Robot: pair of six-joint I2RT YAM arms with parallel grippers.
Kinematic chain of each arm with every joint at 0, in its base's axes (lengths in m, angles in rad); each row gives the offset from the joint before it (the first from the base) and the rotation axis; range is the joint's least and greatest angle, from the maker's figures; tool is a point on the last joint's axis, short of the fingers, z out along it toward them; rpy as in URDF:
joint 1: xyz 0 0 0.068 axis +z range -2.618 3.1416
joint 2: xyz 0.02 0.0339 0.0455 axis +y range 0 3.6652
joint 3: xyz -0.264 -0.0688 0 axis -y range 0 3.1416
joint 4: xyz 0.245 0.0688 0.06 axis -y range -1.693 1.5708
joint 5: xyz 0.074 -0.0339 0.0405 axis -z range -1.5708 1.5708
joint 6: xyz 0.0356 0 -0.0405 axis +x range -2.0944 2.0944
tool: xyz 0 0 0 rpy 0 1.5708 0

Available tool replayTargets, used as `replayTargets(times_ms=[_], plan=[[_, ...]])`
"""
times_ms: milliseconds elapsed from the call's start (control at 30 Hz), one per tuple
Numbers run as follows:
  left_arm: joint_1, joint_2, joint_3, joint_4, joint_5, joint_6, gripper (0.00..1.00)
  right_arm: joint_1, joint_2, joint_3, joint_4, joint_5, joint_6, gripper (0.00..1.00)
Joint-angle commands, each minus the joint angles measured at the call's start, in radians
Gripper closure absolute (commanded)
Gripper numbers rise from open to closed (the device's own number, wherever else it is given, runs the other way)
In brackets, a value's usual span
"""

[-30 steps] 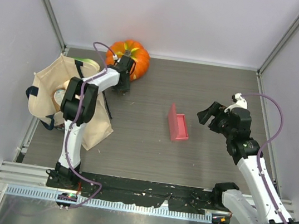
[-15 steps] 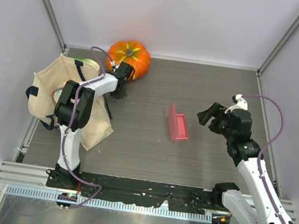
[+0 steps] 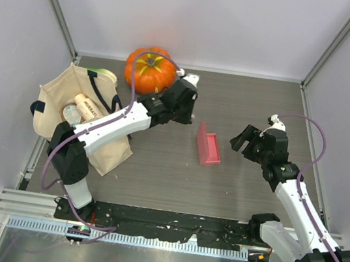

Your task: Fold the paper box

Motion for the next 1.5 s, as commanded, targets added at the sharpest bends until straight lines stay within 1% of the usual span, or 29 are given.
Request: replayTargets(times_ms=[0, 167, 267, 400, 567, 733, 800, 833, 900, 933, 967, 1000, 1033, 1067, 1100, 1133, 1200, 1233, 1300, 1333, 1367, 1433, 1467], plan=[[-0.123, 0.022, 0.12, 0.047, 0.034, 0.006, 0.91, 0.0, -0.074, 0.045, -0.014, 0.104, 0.023, 0.19], [-0.2, 0.178, 0.217, 0.019, 0.008, 0.038, 0.91, 0.0, -0.171, 0.062, -0.048, 0.166, 0.027, 0.19], [-0.227, 0.232, 0.251, 0.038, 0.015, 0.049, 0.91, 0.0, -0.221, 0.056, -0.066, 0.223, 0.028, 0.18], [-0.246, 0.286, 0.297, 0.041, 0.034, 0.048, 0.91, 0.0, -0.226, 0.051, -0.071, 0.23, 0.024, 0.18], [-0.259, 0.313, 0.323, 0.026, 0.02, 0.052, 0.91, 0.002, -0.208, 0.045, -0.068, 0.207, 0.027, 0.18], [-0.259, 0.323, 0.317, -0.011, -0.012, 0.046, 0.9, 0.0, -0.197, 0.033, -0.056, 0.195, 0.033, 0.18], [-0.259, 0.319, 0.299, -0.017, -0.029, 0.046, 0.88, 0.002, -0.195, 0.028, -0.051, 0.189, 0.033, 0.18], [-0.259, 0.318, 0.292, -0.016, -0.031, 0.048, 0.87, -0.001, -0.194, 0.027, -0.051, 0.189, 0.031, 0.18], [-0.259, 0.316, 0.288, -0.024, -0.041, 0.048, 0.76, -0.001, -0.192, 0.019, -0.04, 0.18, 0.031, 0.18], [-0.26, 0.315, 0.289, -0.042, -0.063, 0.049, 0.7, 0.0, -0.18, 0.014, -0.036, 0.177, 0.034, 0.18], [-0.259, 0.303, 0.291, -0.045, -0.066, 0.054, 0.6, 0.0, -0.174, 0.011, -0.033, 0.166, 0.033, 0.18], [-0.259, 0.292, 0.286, -0.048, -0.066, 0.054, 0.55, 0.0, -0.16, 0.004, -0.024, 0.14, 0.031, 0.18], [-0.259, 0.275, 0.283, -0.042, -0.049, 0.054, 0.46, 0.0, -0.133, -0.001, -0.017, 0.123, 0.025, 0.18], [-0.26, 0.239, 0.276, -0.037, -0.036, 0.046, 0.43, 0.0, -0.114, -0.006, -0.01, 0.103, 0.017, 0.18], [-0.26, 0.215, 0.268, -0.018, -0.016, 0.04, 0.41, 0.0, -0.097, -0.019, 0.012, 0.085, 0.013, 0.18], [-0.26, 0.192, 0.256, -0.002, 0.027, 0.035, 0.38, 0.0, -0.082, -0.025, 0.021, 0.03, 0.007, 0.18], [-0.26, 0.133, 0.242, 0.007, 0.055, 0.014, 0.38, 0.0, -0.019, -0.047, 0.067, -0.029, -0.001, 0.18], [-0.26, 0.113, 0.234, 0.01, 0.064, 0.006, 0.38, -0.001, 0.011, -0.052, 0.085, -0.093, -0.003, 0.18], [-0.26, 0.041, 0.196, 0.041, 0.11, -0.006, 0.37, 0.0, 0.096, -0.062, 0.118, -0.125, 0.0, 0.2], [-0.259, 0.013, 0.179, 0.055, 0.126, -0.008, 0.37, 0.0, 0.12, -0.068, 0.128, -0.136, 0.004, 0.22], [-0.259, -0.012, 0.145, 0.062, 0.135, -0.011, 0.37, 0.002, 0.14, -0.076, 0.142, -0.139, 0.004, 0.29], [-0.26, -0.09, 0.11, 0.065, 0.126, -0.015, 0.37, 0.011, 0.196, -0.095, 0.185, -0.136, -0.003, 0.37], [-0.259, -0.114, 0.063, 0.067, 0.118, -0.012, 0.37, 0.022, 0.215, -0.098, 0.213, -0.111, -0.009, 0.42]])
